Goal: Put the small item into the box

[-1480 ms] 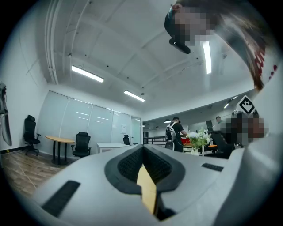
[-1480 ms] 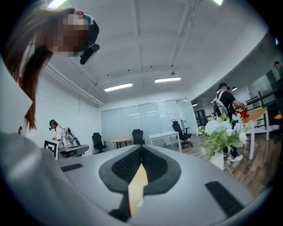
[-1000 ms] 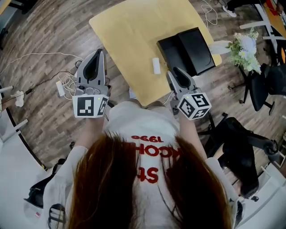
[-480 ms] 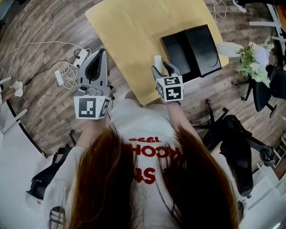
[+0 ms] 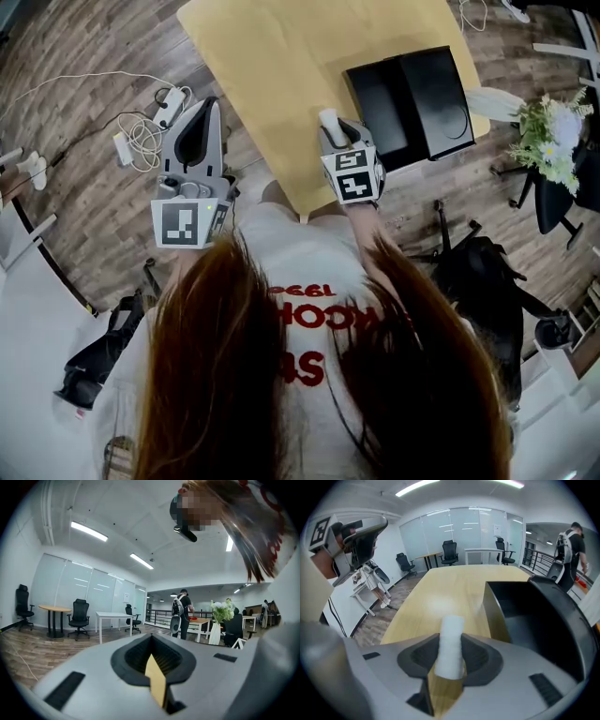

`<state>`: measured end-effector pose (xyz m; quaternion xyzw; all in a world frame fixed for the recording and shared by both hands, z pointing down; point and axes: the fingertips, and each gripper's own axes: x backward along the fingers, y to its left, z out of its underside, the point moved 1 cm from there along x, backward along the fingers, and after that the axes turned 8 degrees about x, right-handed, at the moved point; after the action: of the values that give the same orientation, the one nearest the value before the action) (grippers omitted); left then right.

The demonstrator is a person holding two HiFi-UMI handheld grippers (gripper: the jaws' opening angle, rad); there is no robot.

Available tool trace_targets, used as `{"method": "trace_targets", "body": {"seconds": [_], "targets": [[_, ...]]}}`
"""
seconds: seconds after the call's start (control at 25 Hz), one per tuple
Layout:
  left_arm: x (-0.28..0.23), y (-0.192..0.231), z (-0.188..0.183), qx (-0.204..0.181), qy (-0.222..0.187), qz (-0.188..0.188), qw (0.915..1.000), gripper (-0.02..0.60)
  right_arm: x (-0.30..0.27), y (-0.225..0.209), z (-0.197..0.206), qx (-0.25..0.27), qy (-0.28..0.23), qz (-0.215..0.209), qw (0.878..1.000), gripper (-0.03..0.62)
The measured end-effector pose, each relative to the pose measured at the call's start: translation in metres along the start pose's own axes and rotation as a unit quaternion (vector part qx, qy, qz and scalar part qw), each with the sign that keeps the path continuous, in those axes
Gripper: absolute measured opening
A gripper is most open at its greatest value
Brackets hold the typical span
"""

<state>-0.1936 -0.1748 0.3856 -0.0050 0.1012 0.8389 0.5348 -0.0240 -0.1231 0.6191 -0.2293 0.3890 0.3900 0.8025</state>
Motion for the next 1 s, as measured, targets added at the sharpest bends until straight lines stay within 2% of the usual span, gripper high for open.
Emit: {"method": "trace_targets", "body": {"seconds": [0.2,0.36,0.56,0.72,0.84,1.0], "targets": [[0.001,0.005,-0.007,-0.009,-0.008,-0.007,0.9999,0.005,0.022,-0.006,-0.028,-0.005,-0.073,0.000,0.997,0.141],[0.002,0.001,-0.022,-0.020,-0.029,-0.008,0.9994,0.005,0.052,-0.019,-0.065,-0.024,-0.141,0.003,0.990,0.141],[0.002,-0.006,-0.047,-0.039,-0.055,-0.017,0.9975,0.005,0.107,-0.038,-0.122,-0.022,-0.244,0.020,0.969,0.141],[0.002,-0.015,-0.063,-0.047,-0.078,-0.017,0.9957,0.005,0.155,-0.052,-0.154,-0.017,-0.307,0.039,0.951,0.141],[0.000,-0.020,-0.068,-0.049,-0.086,-0.012,0.9950,0.005,0.184,-0.062,-0.166,-0.008,-0.333,0.059,0.941,0.141],[-0.010,-0.030,-0.061,-0.043,-0.080,0.001,0.9959,0.005,0.192,-0.082,-0.147,0.001,-0.311,0.096,0.945,0.141]]}}
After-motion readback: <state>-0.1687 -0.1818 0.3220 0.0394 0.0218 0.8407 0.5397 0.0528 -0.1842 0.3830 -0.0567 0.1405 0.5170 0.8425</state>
